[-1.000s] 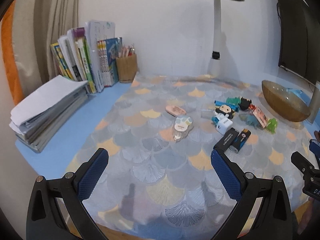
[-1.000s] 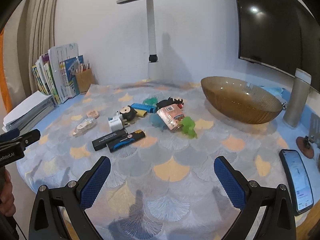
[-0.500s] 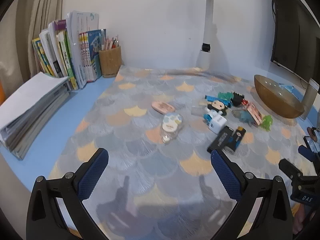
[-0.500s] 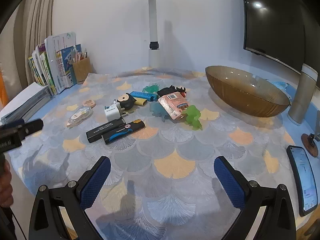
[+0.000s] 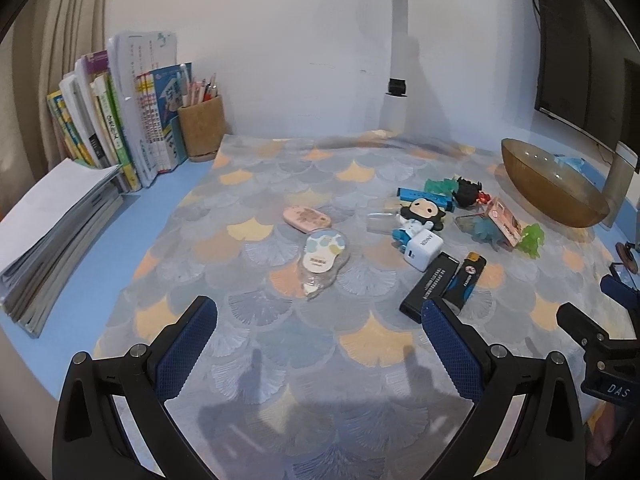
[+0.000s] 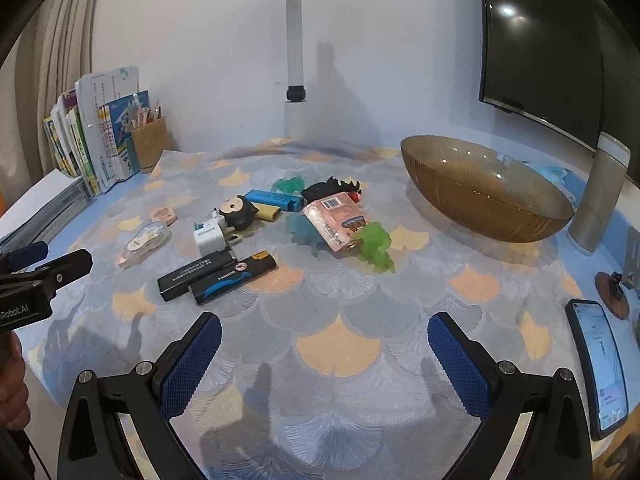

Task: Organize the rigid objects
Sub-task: 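Move left tool toward the clear tape dispenser while right tool approaches the black-blue lighter, then close left gripper on the tape dispenser while right gripper closes on the lighter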

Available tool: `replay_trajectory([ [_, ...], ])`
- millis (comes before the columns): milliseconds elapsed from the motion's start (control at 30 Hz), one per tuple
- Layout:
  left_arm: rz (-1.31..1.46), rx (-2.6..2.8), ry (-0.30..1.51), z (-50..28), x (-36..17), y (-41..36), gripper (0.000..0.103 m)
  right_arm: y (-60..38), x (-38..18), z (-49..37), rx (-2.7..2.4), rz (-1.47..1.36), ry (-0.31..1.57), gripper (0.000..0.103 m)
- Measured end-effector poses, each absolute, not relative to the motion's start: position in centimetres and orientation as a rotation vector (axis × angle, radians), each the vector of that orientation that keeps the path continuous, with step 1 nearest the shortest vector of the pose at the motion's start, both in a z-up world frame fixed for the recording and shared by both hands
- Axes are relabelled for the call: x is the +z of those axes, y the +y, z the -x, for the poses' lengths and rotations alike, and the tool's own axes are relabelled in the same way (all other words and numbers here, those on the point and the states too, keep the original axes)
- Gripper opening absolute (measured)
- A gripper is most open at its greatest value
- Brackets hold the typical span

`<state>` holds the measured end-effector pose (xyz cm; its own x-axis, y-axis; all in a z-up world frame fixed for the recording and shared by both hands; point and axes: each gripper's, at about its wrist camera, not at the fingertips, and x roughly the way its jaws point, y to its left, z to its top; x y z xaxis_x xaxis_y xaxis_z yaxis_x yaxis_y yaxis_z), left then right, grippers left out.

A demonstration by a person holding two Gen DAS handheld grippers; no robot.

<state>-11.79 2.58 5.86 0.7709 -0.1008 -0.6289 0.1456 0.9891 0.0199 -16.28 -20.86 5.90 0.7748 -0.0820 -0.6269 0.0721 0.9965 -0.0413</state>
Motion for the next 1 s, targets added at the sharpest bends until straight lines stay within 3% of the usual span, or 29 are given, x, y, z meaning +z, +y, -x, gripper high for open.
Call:
replay_trajectory([
  [300, -0.047, -0.25, 0.731, 7.6, 7.6, 4.5, 0.102, -19.7, 8.2, 12.5, 0.0, -0.053, 0.765, 0.103],
  [400, -0.057, -0.312, 0.804, 5.6, 6.6, 4.0, 0.101, -18.4, 6.7, 10.8, 0.038, -0.089, 0.86, 0.101],
  [500, -0.065, -0.331, 0.875, 3.7, 4.8, 3.4, 0.091, -16.9, 4.9, 9.8, 0.046, -0.07, 0.929, 0.09],
  [833, -0.067, -0.315, 0.942, 0.9, 2.3, 2.8, 0.089, -14.4, 2.6, 7.2, 0.004, -0.001, 1.005, 0.09],
  [967, -0.052, -0.313, 0.962, 0.4, 1.7, 2.8, 0.089, -14.2, 2.0, 6.5, -0.031, 0.031, 0.991, 0.083],
  [1000, -0.051, -0.313, 0.966, 0.3, 1.5, 2.7, 0.088, -14.7, 2.1, 6.6, -0.047, 0.025, 0.983, 0.074],
])
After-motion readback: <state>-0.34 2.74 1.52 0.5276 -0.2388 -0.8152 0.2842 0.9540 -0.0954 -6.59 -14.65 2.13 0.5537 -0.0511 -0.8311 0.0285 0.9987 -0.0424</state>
